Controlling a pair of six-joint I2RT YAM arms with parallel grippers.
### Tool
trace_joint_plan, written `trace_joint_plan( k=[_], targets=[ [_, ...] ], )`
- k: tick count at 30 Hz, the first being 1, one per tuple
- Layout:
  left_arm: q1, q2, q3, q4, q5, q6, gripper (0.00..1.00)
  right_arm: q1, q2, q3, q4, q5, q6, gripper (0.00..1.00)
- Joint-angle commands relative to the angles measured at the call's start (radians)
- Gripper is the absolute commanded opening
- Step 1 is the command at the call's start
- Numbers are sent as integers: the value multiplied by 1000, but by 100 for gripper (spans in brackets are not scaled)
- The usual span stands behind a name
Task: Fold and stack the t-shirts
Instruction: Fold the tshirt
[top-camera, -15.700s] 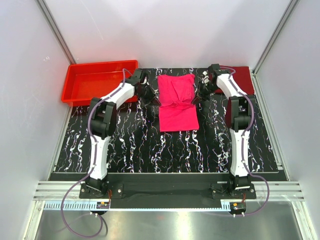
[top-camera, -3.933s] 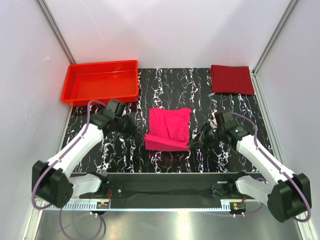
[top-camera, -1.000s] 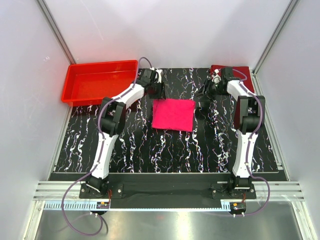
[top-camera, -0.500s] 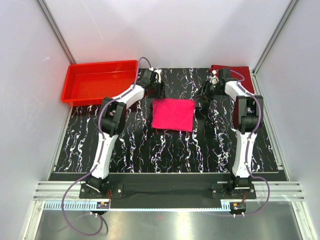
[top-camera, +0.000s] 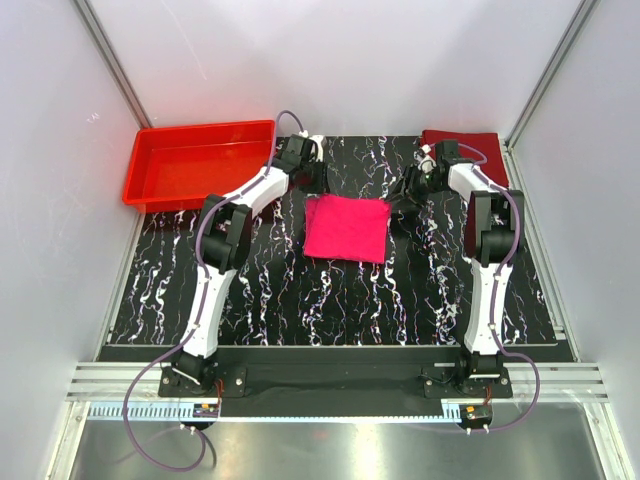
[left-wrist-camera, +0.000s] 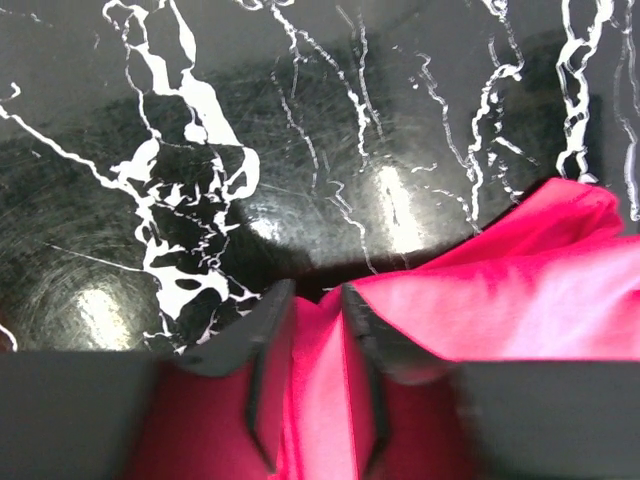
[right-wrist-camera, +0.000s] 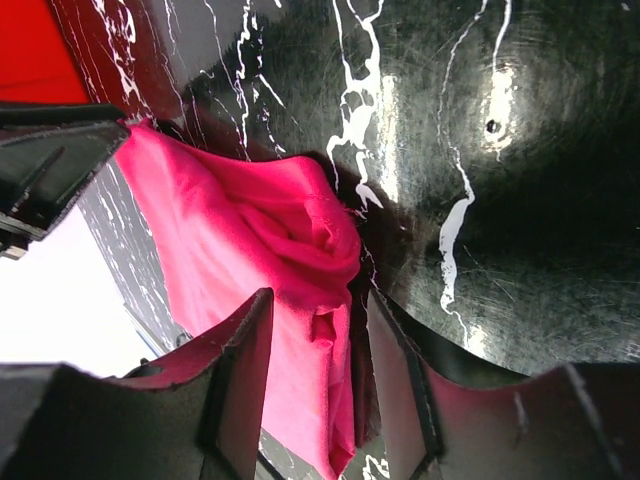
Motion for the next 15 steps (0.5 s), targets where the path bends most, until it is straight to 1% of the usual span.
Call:
trace_joint_plan(
  k=[1,3,7,9,10,12,13,14,15],
  targets=[
    [4,-4,61,35,36,-13,24,17,-24,31,-7,-29,-29,50],
    [5,-6,64,30,39,-17,19,21,-24,29,1,-31,-27,49],
    [4,-20,68,24,42,-22,12,23,-9,38,29,-52,6,46],
    [5,-29,66,17,39,-16,7,26,-1,54,32,-61,14,44],
    [7,-33,63,15,41,-16,5,26,0,57,30,-58,14,41],
    [8,-43,63,9,39,-14,0,26,-6,58,29,-60,15,25],
    [8,-47,61,7,39,-11,0,26,-7,57,29,-61,19,19],
    [8,-55,52,6,38,-13,0,26,-21,55,23,-58,17,10],
    [10,-75,43,6,30,-11,0,28,-32,42,25,-52,17,9]
  ],
)
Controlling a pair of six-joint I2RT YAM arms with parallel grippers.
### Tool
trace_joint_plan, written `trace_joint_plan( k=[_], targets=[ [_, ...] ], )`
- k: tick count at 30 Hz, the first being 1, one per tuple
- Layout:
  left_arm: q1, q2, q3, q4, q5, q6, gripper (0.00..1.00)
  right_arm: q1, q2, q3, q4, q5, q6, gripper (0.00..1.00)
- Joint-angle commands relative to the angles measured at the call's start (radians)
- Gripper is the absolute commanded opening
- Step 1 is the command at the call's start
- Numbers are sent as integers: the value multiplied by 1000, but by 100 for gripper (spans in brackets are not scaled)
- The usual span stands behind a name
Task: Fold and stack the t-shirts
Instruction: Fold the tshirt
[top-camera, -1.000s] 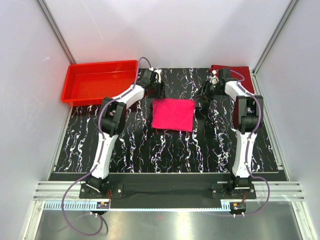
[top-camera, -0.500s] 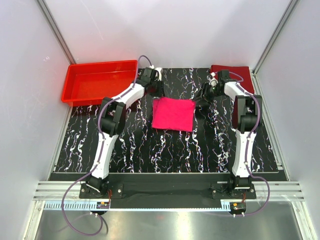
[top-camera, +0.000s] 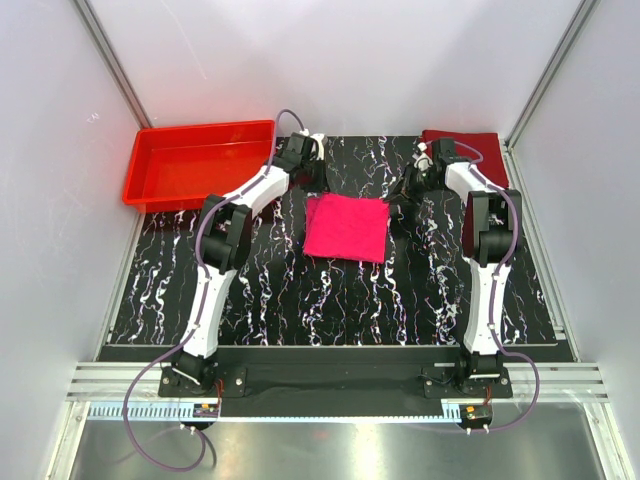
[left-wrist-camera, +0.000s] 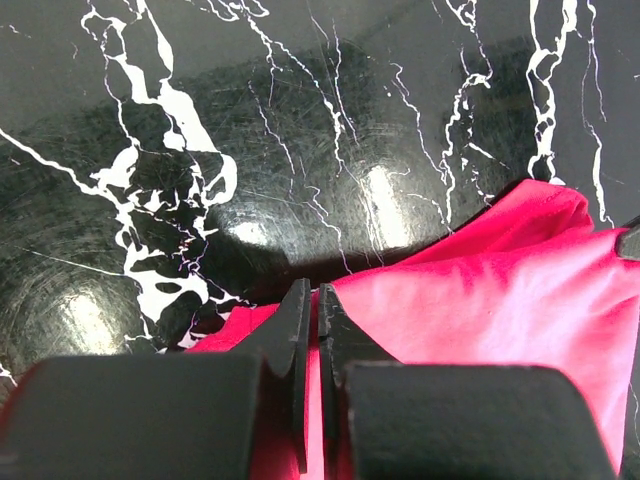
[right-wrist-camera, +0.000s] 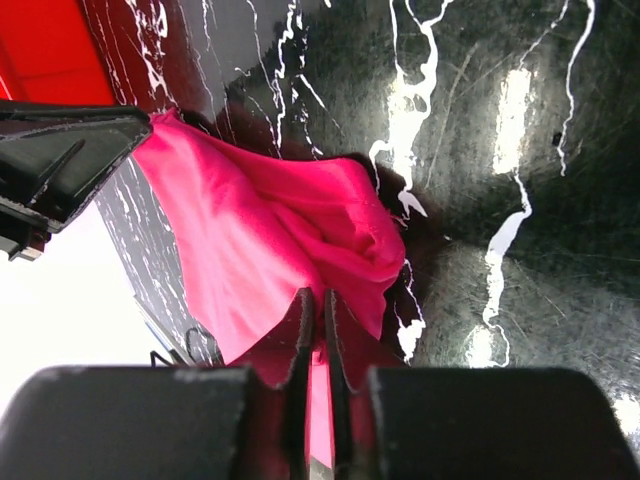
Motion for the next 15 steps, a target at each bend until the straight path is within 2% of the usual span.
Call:
trace_joint_plan(
  k=[1,9,15],
  targets=[
    [9,-90,10,16,3,7,0,7,-52,13,20,-10,8,7],
    [32,-306,-197,58,-68,-40,0,13,-201,-45,12,3,34,1],
    [35,-397,-255,23,-98,-57,0,27,-244,-60,27,-16,65,0]
  ],
)
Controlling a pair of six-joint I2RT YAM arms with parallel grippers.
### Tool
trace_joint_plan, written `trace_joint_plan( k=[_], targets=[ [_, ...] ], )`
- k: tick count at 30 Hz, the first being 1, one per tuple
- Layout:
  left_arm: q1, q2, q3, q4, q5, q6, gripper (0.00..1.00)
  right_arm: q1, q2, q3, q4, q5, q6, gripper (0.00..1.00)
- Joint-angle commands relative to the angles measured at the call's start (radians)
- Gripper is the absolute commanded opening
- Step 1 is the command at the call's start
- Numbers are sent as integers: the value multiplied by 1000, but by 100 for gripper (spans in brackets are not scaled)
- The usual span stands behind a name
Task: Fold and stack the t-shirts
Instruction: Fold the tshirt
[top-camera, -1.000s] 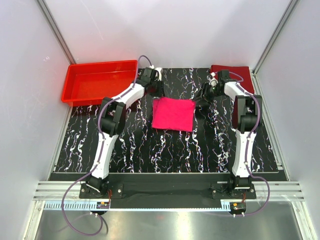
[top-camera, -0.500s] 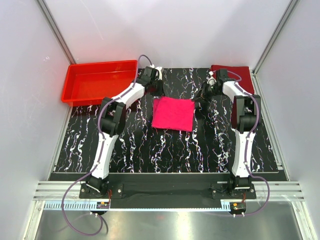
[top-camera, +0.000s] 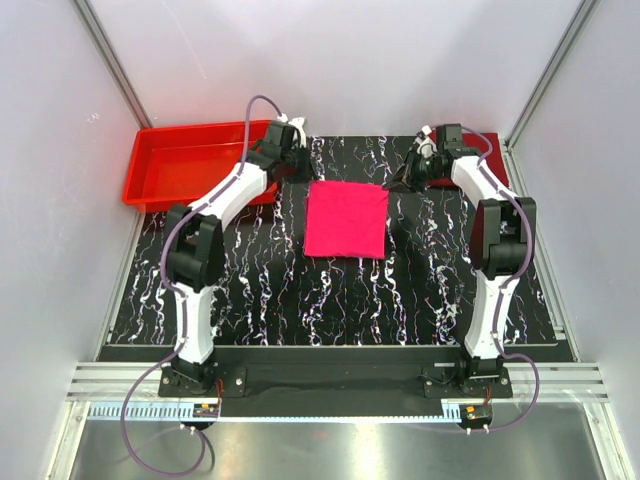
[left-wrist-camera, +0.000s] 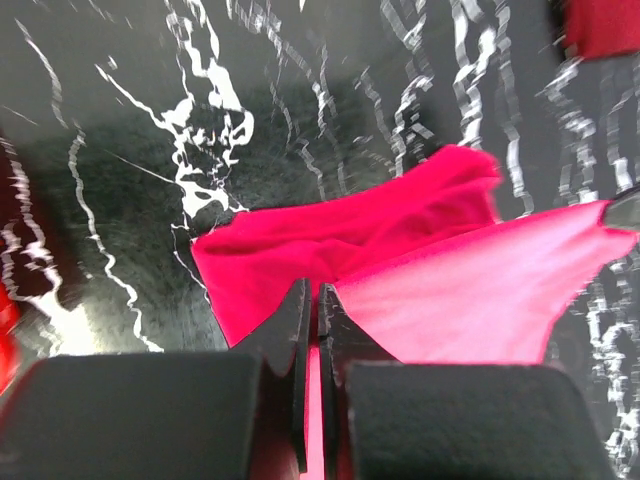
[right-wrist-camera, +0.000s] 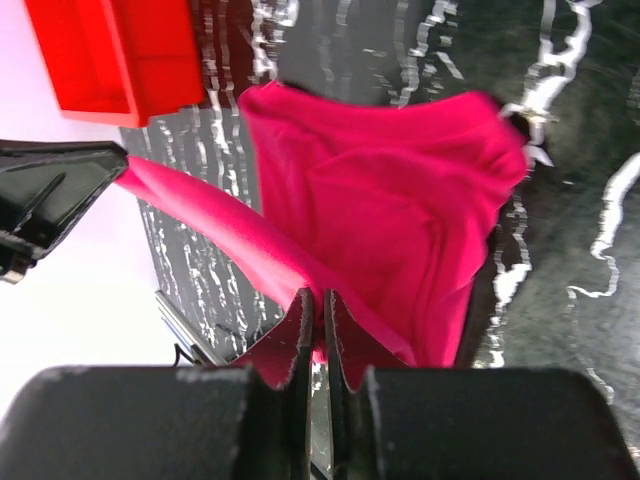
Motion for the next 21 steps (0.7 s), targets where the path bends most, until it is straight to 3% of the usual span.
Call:
trace_joint_plan(
  k=[1,7,13,15,17,18,20,21],
  targets=[
    [11,-91,-20,-2,-71,-15,0,12,-59,2,29,-20,24,0],
    [26,-61,21,-69,-111,-43,0,20,30,78,47,-29,24,1],
    [35,50,69,-40,-133,-41,0,22,163,190,95,-23,39,3],
    [34,134,147,-39,-166,-18,1,22,208,235,130,-14,65,6],
    [45,255,250,-69,-139,-6,14,20,287,336,79,-8,58,7],
    [43,298,388,-97,-162,6,17,20,303,351,73,16,58,16],
    [49,387,500,-168,-168,25,20,16,340,405,69,37,56,24],
    [52,394,534,-167,-177,26,29,17,353,433,58,44,45,30]
  ],
)
